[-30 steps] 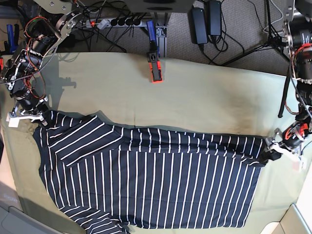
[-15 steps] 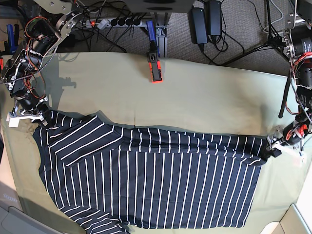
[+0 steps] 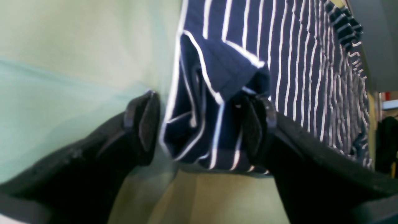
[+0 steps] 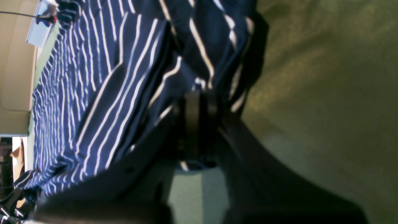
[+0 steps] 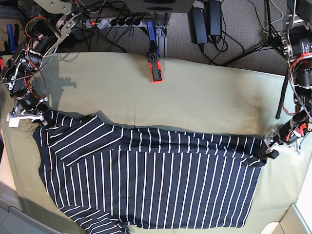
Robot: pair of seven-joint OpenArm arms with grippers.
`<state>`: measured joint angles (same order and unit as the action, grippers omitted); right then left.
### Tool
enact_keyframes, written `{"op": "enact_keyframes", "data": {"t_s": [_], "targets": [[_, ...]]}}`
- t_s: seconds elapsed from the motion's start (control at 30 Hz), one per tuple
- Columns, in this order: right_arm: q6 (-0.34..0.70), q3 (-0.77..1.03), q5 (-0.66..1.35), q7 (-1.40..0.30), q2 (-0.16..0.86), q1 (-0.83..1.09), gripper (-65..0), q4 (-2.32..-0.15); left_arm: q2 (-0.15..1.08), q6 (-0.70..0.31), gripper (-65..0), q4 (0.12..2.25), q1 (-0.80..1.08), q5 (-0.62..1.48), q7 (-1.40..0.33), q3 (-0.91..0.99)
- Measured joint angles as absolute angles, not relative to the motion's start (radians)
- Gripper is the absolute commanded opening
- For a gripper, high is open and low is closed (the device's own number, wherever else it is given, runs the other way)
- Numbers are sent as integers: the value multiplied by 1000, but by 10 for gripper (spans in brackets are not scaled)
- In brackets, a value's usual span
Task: Fold the T-shirt properly
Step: 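Grasp the shirt edges with both grippers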
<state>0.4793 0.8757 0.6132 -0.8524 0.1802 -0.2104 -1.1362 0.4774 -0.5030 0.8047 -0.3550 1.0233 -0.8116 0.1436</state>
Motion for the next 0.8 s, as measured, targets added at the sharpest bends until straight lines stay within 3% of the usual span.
{"op": "enact_keyframes", "data": {"t_s": [0.43,0.5,0.6,0.67,0.73,0.8], "targets": [[479,876,613,-853,180,-210,-650,-1136,465,-506,-216,805,-355,1045,-820,143],[479,876,613,-853,180,-210,-650,-1136,465,-506,-283,805,-355,1045,-819,143],[479,876,613,-853,180,-210,-650,-1136,462,-508,-504,804,-353,1040,-819,143],[479,876,613,-853,180,-210,-650,-1136,460,-508,-602,804,-352,1040,-815,142],[479,876,613,-852,180,-210,-650,-1136,459,-508,-650,803,-352,1041,-814,141],[479,876,613,-853,180,-210,-650,-1136,460,-511,-650,803,-352,1041,-807,141]]}}
